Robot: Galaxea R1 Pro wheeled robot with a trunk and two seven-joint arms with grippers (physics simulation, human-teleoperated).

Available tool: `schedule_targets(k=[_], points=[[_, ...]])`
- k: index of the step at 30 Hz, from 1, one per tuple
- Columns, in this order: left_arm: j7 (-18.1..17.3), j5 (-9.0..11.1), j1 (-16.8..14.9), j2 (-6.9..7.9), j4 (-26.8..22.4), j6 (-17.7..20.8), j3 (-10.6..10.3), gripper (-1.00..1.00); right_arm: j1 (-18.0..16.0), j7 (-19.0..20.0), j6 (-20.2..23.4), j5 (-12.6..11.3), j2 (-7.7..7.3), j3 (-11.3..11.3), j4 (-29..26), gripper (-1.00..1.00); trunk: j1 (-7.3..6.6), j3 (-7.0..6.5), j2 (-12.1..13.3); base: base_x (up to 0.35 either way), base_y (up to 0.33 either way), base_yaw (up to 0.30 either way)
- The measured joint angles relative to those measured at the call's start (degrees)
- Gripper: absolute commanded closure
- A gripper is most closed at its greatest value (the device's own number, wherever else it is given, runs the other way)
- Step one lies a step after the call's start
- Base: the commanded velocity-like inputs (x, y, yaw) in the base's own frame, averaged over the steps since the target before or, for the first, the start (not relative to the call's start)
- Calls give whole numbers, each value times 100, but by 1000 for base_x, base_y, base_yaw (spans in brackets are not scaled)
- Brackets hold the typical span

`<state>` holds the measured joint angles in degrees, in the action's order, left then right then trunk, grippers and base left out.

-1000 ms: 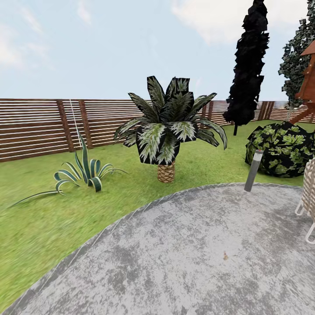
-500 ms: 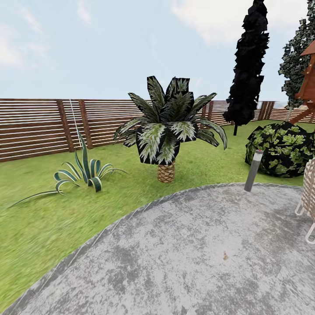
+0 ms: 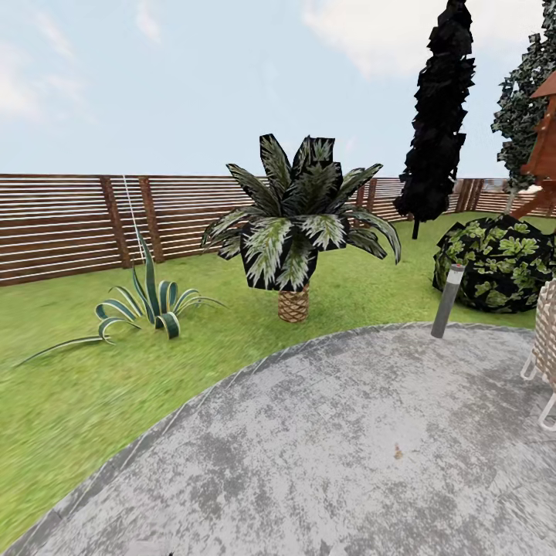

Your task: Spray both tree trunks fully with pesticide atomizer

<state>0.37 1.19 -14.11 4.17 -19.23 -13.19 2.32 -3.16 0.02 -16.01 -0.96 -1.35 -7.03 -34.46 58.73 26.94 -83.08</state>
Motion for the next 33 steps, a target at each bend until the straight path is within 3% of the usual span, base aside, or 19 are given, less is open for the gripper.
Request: schedule_targets(k=[3,28,33], points=[[6,20,-13,40,30,-244,55,-100,0,5,0,-1,10,-40,5,-100,0,-1,0,0,0,-269],[-7,31,-13,21,156,-296,58,-100,0,-11,1,-1,12,-43,20,-100,0,-1,0,0,0,-299],[-11,34,-13,22,158,-298,58,-100,0,-11,1,-1,12,-44,19,-100,109,88,-199,0,0,-300]])
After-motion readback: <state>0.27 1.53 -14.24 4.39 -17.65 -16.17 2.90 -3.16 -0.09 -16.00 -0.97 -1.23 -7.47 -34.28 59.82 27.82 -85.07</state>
